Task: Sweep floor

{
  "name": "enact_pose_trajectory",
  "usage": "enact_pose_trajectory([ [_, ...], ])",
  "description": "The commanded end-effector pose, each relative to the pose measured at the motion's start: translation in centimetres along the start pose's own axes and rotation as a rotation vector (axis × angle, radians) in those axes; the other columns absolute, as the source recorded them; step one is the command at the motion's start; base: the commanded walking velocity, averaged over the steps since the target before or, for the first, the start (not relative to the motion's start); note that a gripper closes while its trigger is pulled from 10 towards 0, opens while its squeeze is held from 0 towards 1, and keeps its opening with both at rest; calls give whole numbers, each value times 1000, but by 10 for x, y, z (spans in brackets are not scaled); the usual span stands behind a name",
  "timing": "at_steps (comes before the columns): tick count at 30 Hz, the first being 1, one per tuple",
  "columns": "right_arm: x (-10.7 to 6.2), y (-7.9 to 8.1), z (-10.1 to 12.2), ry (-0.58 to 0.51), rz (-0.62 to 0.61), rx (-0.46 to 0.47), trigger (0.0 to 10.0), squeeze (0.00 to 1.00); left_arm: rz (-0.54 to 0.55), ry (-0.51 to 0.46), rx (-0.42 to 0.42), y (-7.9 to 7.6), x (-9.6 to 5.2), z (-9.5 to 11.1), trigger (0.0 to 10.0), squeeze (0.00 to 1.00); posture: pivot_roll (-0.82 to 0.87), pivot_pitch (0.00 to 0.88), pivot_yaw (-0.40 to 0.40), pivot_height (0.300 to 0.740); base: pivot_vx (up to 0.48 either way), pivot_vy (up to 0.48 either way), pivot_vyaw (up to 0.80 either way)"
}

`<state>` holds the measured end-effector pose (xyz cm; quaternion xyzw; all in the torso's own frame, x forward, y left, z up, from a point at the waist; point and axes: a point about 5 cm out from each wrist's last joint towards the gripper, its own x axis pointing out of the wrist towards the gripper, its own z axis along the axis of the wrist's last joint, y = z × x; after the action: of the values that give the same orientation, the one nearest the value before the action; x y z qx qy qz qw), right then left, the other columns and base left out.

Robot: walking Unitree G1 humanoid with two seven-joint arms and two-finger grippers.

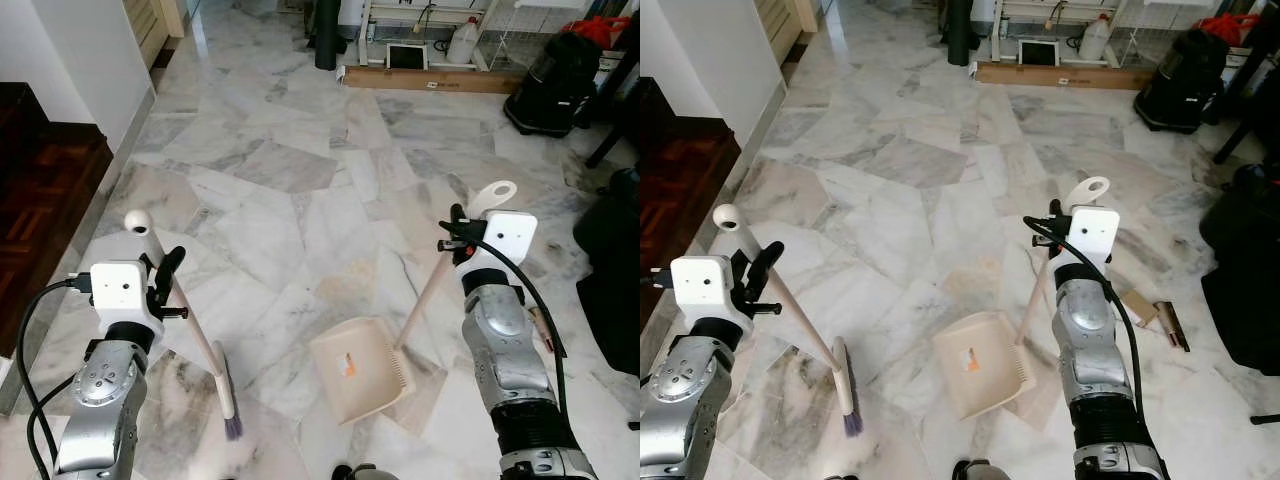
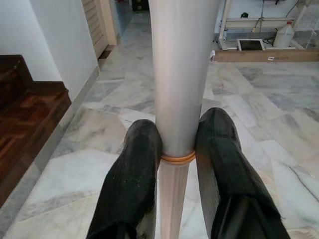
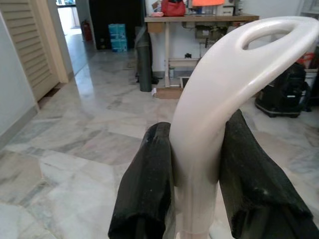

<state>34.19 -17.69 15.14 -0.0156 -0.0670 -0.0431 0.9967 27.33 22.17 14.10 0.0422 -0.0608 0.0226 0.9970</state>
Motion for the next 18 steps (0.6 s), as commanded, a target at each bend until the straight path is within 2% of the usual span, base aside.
enact_pose_trajectory([
  [1,4,2,15,-55,6,8,10000,0,-4,-37,23,-2,1,9,10000,0,-79,178,-35,740,0,0,0],
  [11,2,19,9,39,188,60,10000,0,-18,-28,0,-2,2,9,10000,0,-79,161,-38,740,0,0,0],
  [18,2,20,7,102,218,63,10000,0,-40,-25,-6,-7,5,8,10000,0,-86,151,-40,740,0,0,0],
])
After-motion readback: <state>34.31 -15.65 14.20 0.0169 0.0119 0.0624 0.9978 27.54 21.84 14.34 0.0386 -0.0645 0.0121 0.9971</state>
